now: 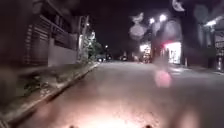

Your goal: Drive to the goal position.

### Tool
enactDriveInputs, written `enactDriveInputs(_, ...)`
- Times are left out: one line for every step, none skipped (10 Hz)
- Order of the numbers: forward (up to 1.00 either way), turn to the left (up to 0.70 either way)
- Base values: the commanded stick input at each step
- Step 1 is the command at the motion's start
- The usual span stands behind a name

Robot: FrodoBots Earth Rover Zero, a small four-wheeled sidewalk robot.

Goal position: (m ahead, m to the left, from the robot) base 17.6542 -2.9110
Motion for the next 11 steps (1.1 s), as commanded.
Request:
enactDriveInputs(0.70, 0.00)
enactDriveInputs(0.70, 0.00)
enactDriveInputs(0.70, 0.00)
enactDriveInputs(0.70, 0.00)
enactDriveInputs(0.70, 0.00)
enactDriveInputs(0.70, 0.00)
enactDriveInputs(0.70, 0.00)
enactDriveInputs(0.70, -0.03)
enactDriveInputs(0.70, -0.03)
enactDriveInputs(0.70, -0.03)
enactDriveInputs(0.70, -0.03)
